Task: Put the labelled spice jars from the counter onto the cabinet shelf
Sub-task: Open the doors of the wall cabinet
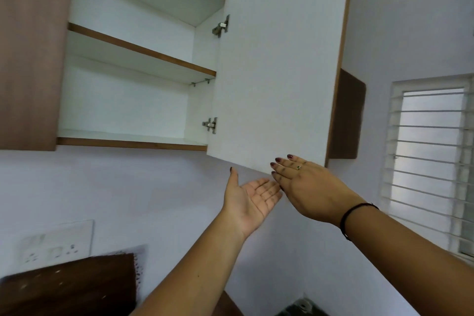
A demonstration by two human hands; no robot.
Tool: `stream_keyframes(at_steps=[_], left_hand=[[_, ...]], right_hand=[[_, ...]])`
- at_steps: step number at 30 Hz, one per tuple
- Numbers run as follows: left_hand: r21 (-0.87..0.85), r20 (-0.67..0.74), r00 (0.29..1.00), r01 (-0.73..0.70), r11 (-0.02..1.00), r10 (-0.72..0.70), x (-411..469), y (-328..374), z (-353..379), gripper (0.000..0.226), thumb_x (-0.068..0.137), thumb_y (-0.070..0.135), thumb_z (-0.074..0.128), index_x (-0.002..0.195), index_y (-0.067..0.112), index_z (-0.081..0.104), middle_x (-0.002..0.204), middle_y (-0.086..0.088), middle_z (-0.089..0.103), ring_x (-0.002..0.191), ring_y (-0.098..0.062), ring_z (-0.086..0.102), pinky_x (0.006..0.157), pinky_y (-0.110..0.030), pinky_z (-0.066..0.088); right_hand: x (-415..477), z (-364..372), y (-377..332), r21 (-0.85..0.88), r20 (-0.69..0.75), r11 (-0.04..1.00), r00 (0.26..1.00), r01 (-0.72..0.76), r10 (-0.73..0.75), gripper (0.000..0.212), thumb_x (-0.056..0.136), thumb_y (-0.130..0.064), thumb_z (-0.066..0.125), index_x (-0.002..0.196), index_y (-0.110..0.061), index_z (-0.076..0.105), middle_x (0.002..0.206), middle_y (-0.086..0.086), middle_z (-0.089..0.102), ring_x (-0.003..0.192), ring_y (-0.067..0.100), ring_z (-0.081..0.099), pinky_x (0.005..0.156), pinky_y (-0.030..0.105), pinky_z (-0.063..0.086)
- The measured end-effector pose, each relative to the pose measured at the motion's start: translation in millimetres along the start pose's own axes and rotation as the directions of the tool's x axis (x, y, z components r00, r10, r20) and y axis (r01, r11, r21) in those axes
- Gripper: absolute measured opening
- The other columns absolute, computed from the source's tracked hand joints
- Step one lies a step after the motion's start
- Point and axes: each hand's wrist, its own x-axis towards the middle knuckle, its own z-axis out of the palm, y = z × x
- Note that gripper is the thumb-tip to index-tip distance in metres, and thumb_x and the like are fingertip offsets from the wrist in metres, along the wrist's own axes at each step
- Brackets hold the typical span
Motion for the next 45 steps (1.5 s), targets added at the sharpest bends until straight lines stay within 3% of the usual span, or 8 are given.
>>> stream_keyframes(at_steps=[3,8,16,27,33,37,41,45], left_hand=[[0.003,-0.041,0.997,-0.059,0.998,0.059,-19,19,-13,0.093,0.096,0.066,0.033,0.147,-0.012,0.028,0.149,-0.031,0.038,0.139,-0.041,0.04,0.117,-0.048,0.031],[0.034,-0.111,0.982,-0.149,0.988,0.152,-57,48,-39,0.092,0.097,0.066,0.031,0.146,-0.011,0.029,0.148,-0.031,0.04,0.138,-0.041,0.042,0.115,-0.047,0.034],[0.073,-0.2,0.937,-0.278,0.958,0.287,-110,109,-83,0.092,0.096,0.067,0.032,0.146,-0.011,0.031,0.147,-0.032,0.041,0.137,-0.042,0.043,0.115,-0.048,0.035],[0.209,-0.241,0.863,-0.4,0.892,0.444,-163,210,-116,0.087,0.097,0.065,0.031,0.143,-0.008,0.038,0.143,-0.03,0.048,0.132,-0.041,0.049,0.113,-0.047,0.038],[0.279,-0.233,0.833,-0.437,0.855,0.502,-172,270,-137,0.084,0.098,0.063,0.032,0.143,-0.008,0.039,0.142,-0.029,0.05,0.13,-0.04,0.051,0.112,-0.046,0.04],[0.366,-0.205,0.818,-0.445,0.817,0.537,-176,306,-150,0.085,0.099,0.063,0.029,0.145,-0.008,0.036,0.143,-0.028,0.048,0.131,-0.037,0.051,0.113,-0.045,0.039],[0.514,-0.165,0.798,-0.432,0.741,0.58,-176,335,-153,0.081,0.1,0.061,0.027,0.146,-0.005,0.036,0.145,-0.025,0.048,0.132,-0.034,0.051,0.114,-0.043,0.038],[0.674,-0.124,0.808,-0.358,0.646,0.577,-171,353,-154,0.079,0.101,0.06,0.025,0.149,-0.002,0.032,0.15,-0.021,0.043,0.137,-0.031,0.047,0.116,-0.042,0.036]], right_hand=[[23,-6,-21,0.037,-0.074,0.999,0.997,0.029,-0.027,0.043,0.078,-0.02,0.066,0.119,-0.008,0.07,0.128,0.01,0.066,0.119,0.024,0.063,0.107,0.038,0.037],[59,-15,-54,0.119,-0.151,0.991,0.988,0.055,-0.037,0.053,0.088,-0.024,0.032,0.121,-0.005,0.068,0.128,0.012,0.065,0.118,0.025,0.063,0.107,0.04,0.039],[111,-19,-119,0.244,-0.262,0.967,0.965,0.07,-0.004,0.053,0.09,-0.026,0.031,0.123,-0.005,0.067,0.129,0.014,0.064,0.117,0.025,0.064,0.104,0.043,0.047],[198,-41,-195,0.39,-0.285,0.92,0.955,0.037,0.083,0.051,0.092,-0.026,0.031,0.124,-0.009,0.068,0.129,0.009,0.065,0.119,0.02,0.063,0.108,0.037,0.035],[254,-42,-244,0.542,-0.236,0.84,0.956,-0.018,0.173,0.052,0.094,-0.028,0.03,0.126,-0.01,0.066,0.131,0.007,0.064,0.122,0.019,0.061,0.109,0.034,0.032],[286,-38,-274,0.614,-0.226,0.789,0.952,-0.025,0.206,0.042,0.094,-0.023,0.044,0.128,-0.01,0.064,0.132,0.008,0.063,0.123,0.019,0.06,0.111,0.032,0.026],[310,-37,-298,0.74,-0.2,0.672,0.947,-0.022,0.252,0.047,0.1,-0.024,0.033,0.141,-0.011,0.051,0.148,0.006,0.048,0.138,0.017,0.044,0.116,0.024,0.012],[327,-34,-322,0.84,-0.156,0.541,0.934,-0.046,0.322,0.044,0.103,-0.023,0.034,0.144,-0.014,0.048,0.152,0.002,0.043,0.142,0.014,0.037,0.117,0.019,0.011]])
